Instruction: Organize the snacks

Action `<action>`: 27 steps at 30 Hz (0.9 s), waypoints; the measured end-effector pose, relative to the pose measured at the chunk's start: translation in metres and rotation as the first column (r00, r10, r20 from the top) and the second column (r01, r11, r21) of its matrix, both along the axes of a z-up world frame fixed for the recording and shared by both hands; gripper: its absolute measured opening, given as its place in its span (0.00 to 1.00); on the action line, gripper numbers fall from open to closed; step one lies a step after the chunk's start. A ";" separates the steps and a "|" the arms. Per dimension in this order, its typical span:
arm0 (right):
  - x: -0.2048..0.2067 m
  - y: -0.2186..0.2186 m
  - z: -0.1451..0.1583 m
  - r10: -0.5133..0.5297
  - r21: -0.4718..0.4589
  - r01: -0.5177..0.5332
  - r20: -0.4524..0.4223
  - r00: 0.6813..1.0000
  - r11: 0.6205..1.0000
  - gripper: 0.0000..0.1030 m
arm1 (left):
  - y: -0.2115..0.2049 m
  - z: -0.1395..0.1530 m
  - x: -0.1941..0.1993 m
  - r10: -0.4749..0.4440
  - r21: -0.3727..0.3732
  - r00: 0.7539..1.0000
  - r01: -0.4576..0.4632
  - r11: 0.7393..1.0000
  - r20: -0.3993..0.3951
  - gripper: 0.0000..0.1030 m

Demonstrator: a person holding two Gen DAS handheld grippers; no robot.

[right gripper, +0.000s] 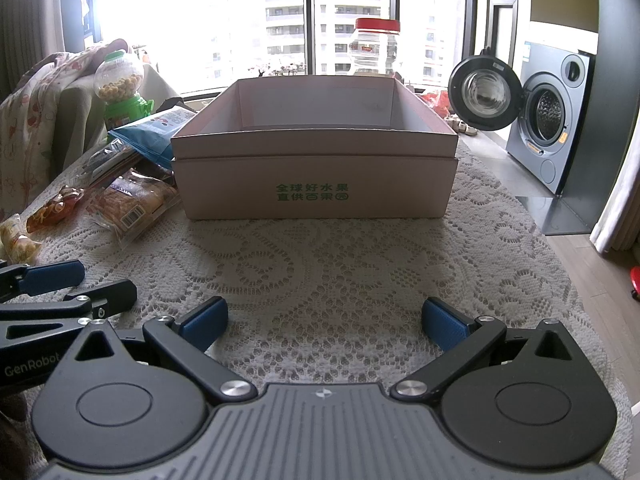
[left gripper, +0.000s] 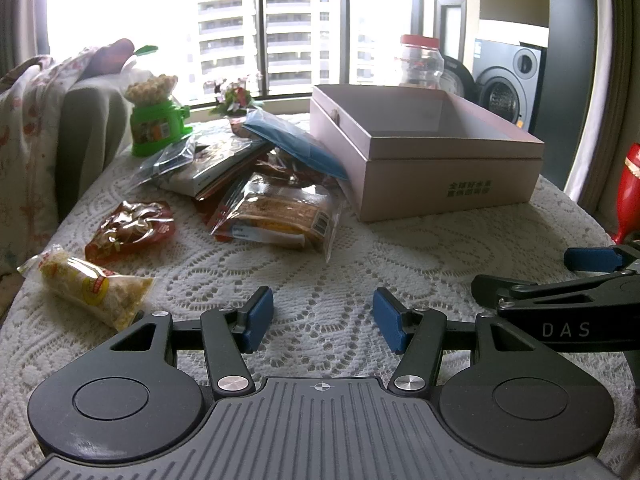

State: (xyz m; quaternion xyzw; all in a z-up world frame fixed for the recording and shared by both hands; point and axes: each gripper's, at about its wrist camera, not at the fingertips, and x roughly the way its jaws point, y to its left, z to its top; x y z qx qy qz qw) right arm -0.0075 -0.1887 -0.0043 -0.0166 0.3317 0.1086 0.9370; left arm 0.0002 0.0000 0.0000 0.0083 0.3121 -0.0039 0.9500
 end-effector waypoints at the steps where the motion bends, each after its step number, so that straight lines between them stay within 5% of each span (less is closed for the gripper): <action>1: 0.000 0.000 0.000 0.000 0.000 0.000 0.000 1.000 1.000 1.00 | 0.000 0.000 0.000 0.000 0.000 1.000 0.000 1.000 0.000 0.61; 27: 0.000 0.000 0.000 0.000 -0.001 0.000 0.000 1.000 1.000 1.00 | 0.002 0.001 -0.001 0.000 0.003 1.000 0.000 1.000 0.000 0.61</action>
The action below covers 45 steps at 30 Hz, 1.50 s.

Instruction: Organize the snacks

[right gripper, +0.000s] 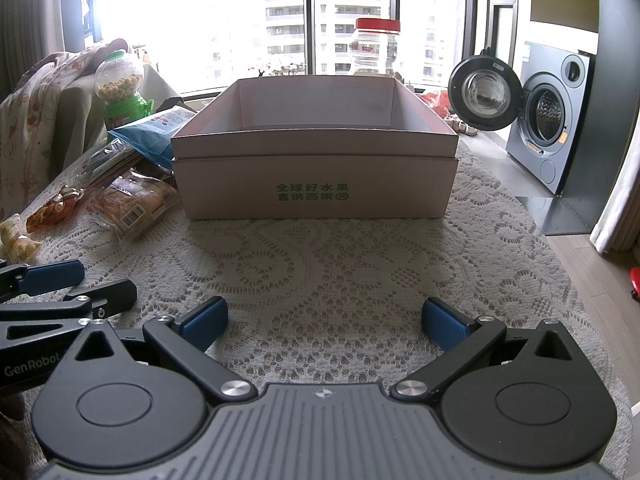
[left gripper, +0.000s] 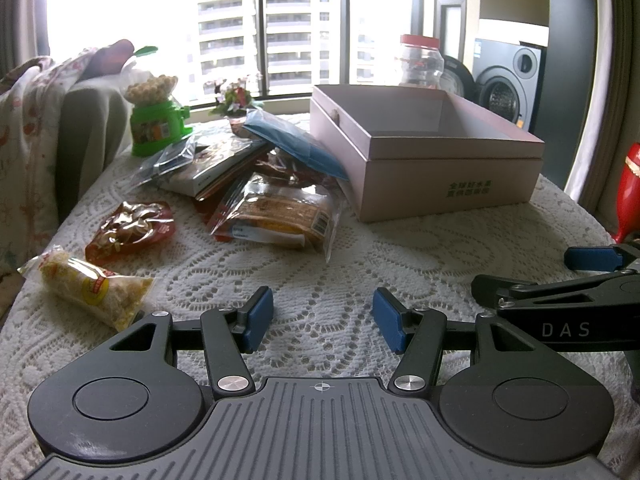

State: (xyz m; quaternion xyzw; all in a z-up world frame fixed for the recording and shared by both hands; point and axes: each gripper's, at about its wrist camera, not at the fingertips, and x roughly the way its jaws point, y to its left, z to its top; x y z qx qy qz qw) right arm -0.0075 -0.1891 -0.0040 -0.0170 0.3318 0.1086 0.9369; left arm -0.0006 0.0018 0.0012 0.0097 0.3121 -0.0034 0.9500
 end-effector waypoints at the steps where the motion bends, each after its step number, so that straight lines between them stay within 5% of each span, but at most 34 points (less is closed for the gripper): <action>1: 0.000 0.000 0.000 0.000 0.000 0.000 0.000 1.000 1.000 1.00 | 0.000 0.000 0.000 0.000 0.003 1.000 0.000 1.000 0.000 0.61; 25: 0.000 0.002 0.000 0.000 0.002 0.000 0.000 1.000 1.000 1.00 | -0.001 0.001 -0.001 0.000 0.002 1.000 0.000 1.000 0.001 0.61; 34: 0.008 -0.003 0.003 0.065 -0.010 -0.066 -0.050 0.997 0.998 1.00 | 0.016 0.009 -0.007 -0.010 -0.100 1.000 0.007 0.995 -0.020 0.58; 39: 0.010 -0.005 0.009 0.120 -0.028 -0.124 -0.103 0.987 0.992 1.00 | 0.073 0.035 -0.022 0.046 -0.281 0.998 -0.059 0.958 -0.052 0.58; 45: 0.011 0.012 0.019 0.199 -0.090 -0.207 -0.092 0.976 0.974 0.96 | 0.160 0.049 -0.034 0.228 -0.386 0.970 -0.242 0.890 -0.082 0.56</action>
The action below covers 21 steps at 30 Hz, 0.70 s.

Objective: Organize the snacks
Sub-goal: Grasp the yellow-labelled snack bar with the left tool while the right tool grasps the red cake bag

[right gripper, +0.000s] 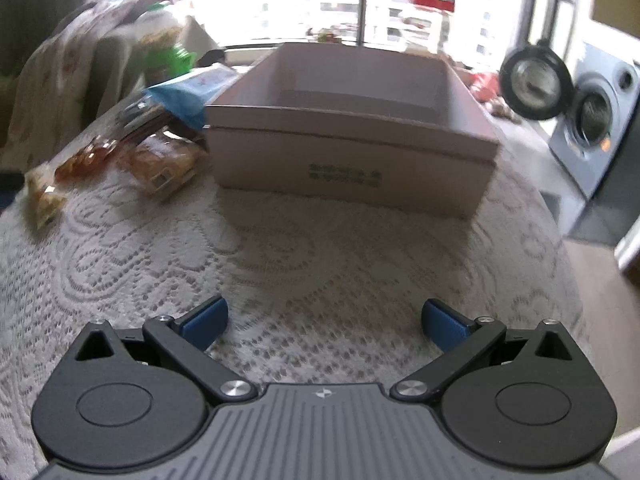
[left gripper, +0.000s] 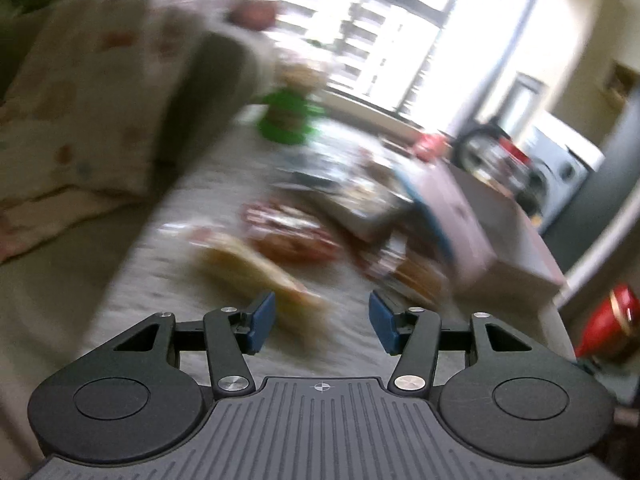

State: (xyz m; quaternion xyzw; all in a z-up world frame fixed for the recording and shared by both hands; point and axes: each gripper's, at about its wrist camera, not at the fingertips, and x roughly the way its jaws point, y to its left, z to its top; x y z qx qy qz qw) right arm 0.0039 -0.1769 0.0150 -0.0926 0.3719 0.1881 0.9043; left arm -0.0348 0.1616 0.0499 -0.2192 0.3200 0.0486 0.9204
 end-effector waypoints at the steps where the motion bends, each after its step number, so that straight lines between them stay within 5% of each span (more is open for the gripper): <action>1: -0.004 0.009 0.004 0.038 0.010 -0.038 0.030 0.999 0.999 0.91 | 0.012 -0.003 0.002 0.029 -0.024 0.999 -0.029 0.999 -0.016 0.56; 3: -0.011 0.027 0.011 0.104 0.040 -0.107 0.070 0.992 0.993 0.89 | 0.030 -0.009 0.008 0.068 -0.076 0.997 -0.071 0.995 -0.039 0.56; 5: -0.013 0.055 0.019 0.202 0.059 -0.207 0.083 0.976 0.976 0.58 | 0.041 -0.016 0.016 0.086 -0.121 0.995 -0.091 0.989 -0.051 0.56; 7: -0.009 0.083 0.023 0.275 0.059 -0.280 0.078 0.958 0.958 0.44 | 0.047 -0.021 0.026 0.082 -0.147 0.995 -0.089 0.985 -0.058 0.56; 14: 0.013 0.160 0.024 0.359 0.038 -0.363 0.090 0.929 0.931 0.44 | 0.039 -0.028 0.065 -0.015 0.004 0.999 0.015 1.000 -0.052 0.56; 19: 0.011 0.153 0.032 0.331 0.010 -0.336 0.147 0.932 0.942 0.57 | 0.011 -0.034 0.069 -0.152 0.251 0.986 0.163 0.954 -0.064 0.58; 21: 0.019 0.149 0.035 0.310 0.025 -0.316 0.138 0.941 0.948 0.62 | 0.009 -0.035 0.065 -0.165 0.278 0.985 0.173 0.945 -0.052 0.58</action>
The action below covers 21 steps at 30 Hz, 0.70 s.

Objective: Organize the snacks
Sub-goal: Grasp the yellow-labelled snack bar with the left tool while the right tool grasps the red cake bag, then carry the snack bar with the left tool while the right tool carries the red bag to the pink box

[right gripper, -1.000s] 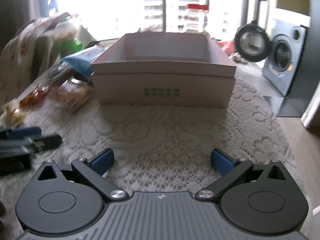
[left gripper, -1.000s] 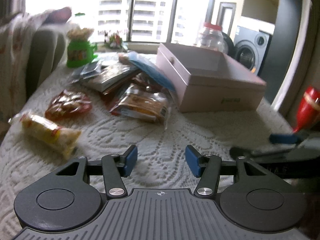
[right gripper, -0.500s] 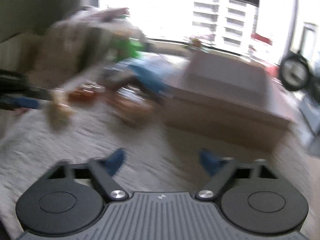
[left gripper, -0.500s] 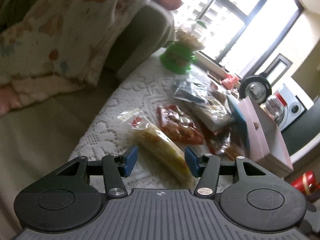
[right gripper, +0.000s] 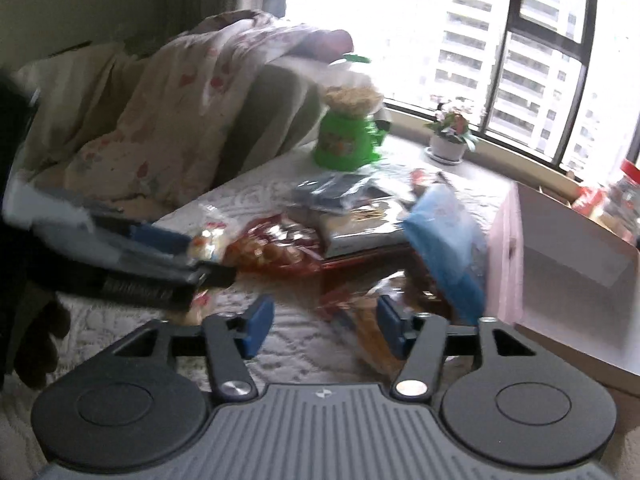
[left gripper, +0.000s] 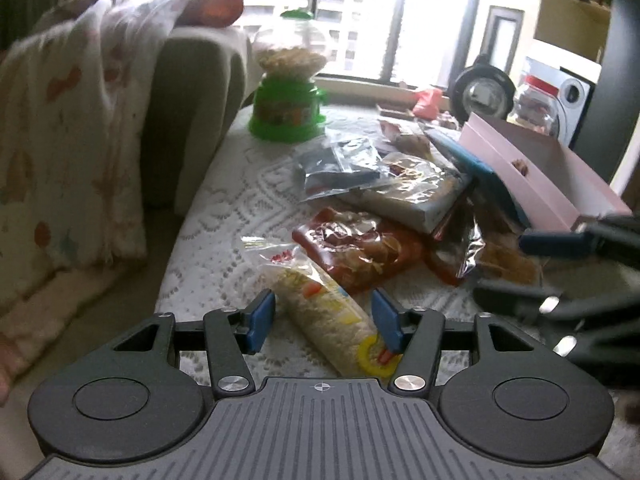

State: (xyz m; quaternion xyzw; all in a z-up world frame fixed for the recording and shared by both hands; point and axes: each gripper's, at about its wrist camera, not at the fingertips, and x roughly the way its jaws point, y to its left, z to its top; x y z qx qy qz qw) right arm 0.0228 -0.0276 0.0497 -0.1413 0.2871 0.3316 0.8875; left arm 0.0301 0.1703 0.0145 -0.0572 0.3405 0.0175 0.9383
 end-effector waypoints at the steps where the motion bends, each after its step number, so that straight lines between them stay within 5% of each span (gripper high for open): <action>1: 0.002 0.000 0.001 -0.006 0.003 0.006 0.000 1.000 1.000 0.64 | 0.001 0.000 -0.002 -0.009 0.000 1.000 0.009 1.000 0.007 0.57; 6: 0.005 0.013 0.010 0.033 0.033 -0.032 -0.031 0.999 0.999 0.75 | 0.017 0.006 -0.024 -0.014 -0.047 1.000 0.013 0.999 -0.007 0.37; 9: 0.020 0.032 0.012 0.083 0.103 -0.067 -0.160 0.984 0.992 0.79 | 0.031 0.010 -0.047 -0.014 -0.116 0.999 0.010 0.993 -0.031 0.34; 12: 0.040 0.063 0.004 0.034 0.079 -0.015 -0.241 0.970 0.997 0.80 | 0.038 0.009 -0.067 -0.003 -0.134 1.000 -0.001 0.991 -0.029 0.33; 16: 0.057 0.097 -0.011 -0.053 -0.008 0.052 -0.213 0.976 0.999 0.80 | 0.043 0.006 -0.074 0.019 -0.176 1.000 -0.023 0.984 -0.021 0.33; 21: 0.056 0.123 -0.019 -0.040 -0.093 0.030 -0.117 0.992 0.995 0.83 | 0.037 0.007 -0.072 0.025 -0.161 0.999 -0.028 0.986 -0.024 0.33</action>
